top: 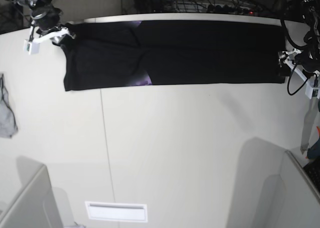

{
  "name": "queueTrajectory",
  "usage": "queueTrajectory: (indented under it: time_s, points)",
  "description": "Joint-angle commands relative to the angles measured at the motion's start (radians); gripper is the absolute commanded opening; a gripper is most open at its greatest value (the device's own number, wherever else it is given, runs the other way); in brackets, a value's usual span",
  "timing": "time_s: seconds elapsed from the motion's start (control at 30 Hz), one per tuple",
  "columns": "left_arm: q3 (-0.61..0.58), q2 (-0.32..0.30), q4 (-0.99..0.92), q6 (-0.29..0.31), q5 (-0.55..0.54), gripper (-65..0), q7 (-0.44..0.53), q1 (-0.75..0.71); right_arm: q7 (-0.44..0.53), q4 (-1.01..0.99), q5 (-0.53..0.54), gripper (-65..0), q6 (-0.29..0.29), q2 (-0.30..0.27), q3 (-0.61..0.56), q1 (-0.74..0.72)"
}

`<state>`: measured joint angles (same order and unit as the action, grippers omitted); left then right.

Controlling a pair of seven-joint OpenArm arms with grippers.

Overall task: Fold the T-shirt properly
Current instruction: 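Grasp the folded strip's ends with both grippers and pull it straight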

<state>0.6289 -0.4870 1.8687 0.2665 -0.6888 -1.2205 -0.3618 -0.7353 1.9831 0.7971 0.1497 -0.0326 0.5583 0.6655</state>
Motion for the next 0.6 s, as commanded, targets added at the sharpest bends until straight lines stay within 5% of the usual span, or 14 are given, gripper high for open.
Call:
queueTrajectory:
  time_s: [0.0, 0.07, 0.17, 0.2, 0.23, 0.43, 0.57]
  points:
    - [0.015, -0.005, 0.026, 0.004, -0.009, -8.7, 0.001, -0.001, 0.023, 0.025, 0.015, -39.5, 0.040, -0.005, 0.003, 0.000]
    - [0.019, 0.030, 0.030, 0.004, -0.007, -16.9, 0.001, -0.001, 0.023, 0.023, 0.015, -42.5, 0.147, -0.007, -0.005, -0.040]
    - [0.013, 0.064, 0.009, 0.004, -0.002, -46.1, 0.003, -0.001, 0.000, -0.028, 0.011, -57.6, 0.331, -0.034, -0.044, -0.129]
    - [0.013, 0.073, -0.010, 0.004, -0.002, -59.9, 0.005, -0.001, -0.025, -0.071, 0.011, -65.0, 0.345, -0.042, -0.054, -0.165]
    - [0.012, 0.080, -0.028, 0.004, -0.002, -65.0, 0.006, 0.004, -0.045, -0.112, 0.011, -65.0, 0.333, -0.045, -0.059, -0.200]
    - [-0.091, 0.081, -0.189, 0.003, -0.001, -65.0, 0.009, 0.054, -0.033, -0.394, -0.002, -65.0, 0.284, -0.053, -0.059, -0.333]
    - [-0.154, 0.089, -0.295, 0.001, 0.031, -65.0, 0.066, 0.097, 0.026, -0.454, -0.129, -65.0, 0.284, -0.057, -0.059, -0.375]
